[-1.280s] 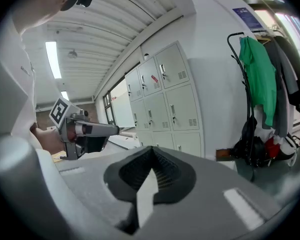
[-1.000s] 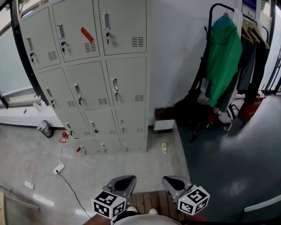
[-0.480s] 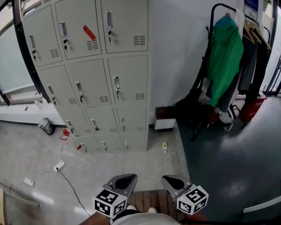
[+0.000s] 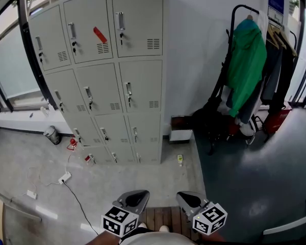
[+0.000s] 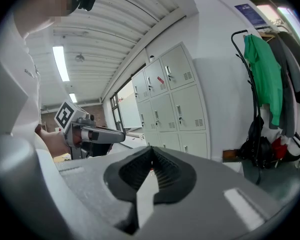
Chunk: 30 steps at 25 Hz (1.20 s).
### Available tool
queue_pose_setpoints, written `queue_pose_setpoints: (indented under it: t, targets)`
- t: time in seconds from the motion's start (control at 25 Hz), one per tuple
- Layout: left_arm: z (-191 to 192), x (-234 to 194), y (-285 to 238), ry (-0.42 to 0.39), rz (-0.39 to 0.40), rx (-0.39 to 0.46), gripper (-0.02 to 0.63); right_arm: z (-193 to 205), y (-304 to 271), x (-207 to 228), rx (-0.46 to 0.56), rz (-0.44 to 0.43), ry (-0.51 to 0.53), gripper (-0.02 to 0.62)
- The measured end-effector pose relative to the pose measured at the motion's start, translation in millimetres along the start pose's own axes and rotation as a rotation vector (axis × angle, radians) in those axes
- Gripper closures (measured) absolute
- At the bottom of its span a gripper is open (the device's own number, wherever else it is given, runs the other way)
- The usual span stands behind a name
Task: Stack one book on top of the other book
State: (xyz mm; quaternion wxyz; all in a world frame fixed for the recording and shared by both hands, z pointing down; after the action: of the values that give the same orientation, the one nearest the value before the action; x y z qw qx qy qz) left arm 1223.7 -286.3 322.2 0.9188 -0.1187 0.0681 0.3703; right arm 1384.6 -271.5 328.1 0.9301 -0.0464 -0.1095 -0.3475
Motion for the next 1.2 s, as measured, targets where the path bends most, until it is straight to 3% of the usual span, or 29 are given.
queue_pose_setpoints:
  t: [0.24,0.48,0.72,1.0,1.2]
  targets:
    - [-0.6,11.5,4.0,-0.008,-0.057,0.026,0.600,-1.9,7.9,1.3,0.007,-0.043,-0.009,0.594]
    - [7.0,16.3,20.1,-0.005,-0.171,0.076,0.600,3.0,5.0,-5.5,-0.011,-0.157,0.003,0.594]
    - [28.6,15.8,49.7,0.016,-0.292,0.034,0.600,18.1,-12.1,-15.3,-0.042,-0.262,-0.042,0.594]
    - [20.3,-10.9,91.5,0.019,-0.456,0.070,0.600,23.6,-49.9,-39.4,-0.059,-0.383,-0.050,0.594]
    - [30.7,-30.9,122.8,0.063,-0.552,0.073,0.600,36.5,-79.1,-60.6,-0.112,-0.462,-0.054,0.594]
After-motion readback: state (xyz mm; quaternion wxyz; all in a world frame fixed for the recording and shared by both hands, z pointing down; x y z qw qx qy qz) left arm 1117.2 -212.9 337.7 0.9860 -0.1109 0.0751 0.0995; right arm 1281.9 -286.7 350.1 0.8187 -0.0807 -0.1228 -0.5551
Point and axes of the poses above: the fingertips, and each gripper's own axes: y backward along the fingers, x to its right, z out of its underside, the point moved 4 cm from there along y, backward along the fingers, and after that the axes turned 14 degrees about x, right-handed, at the moved point
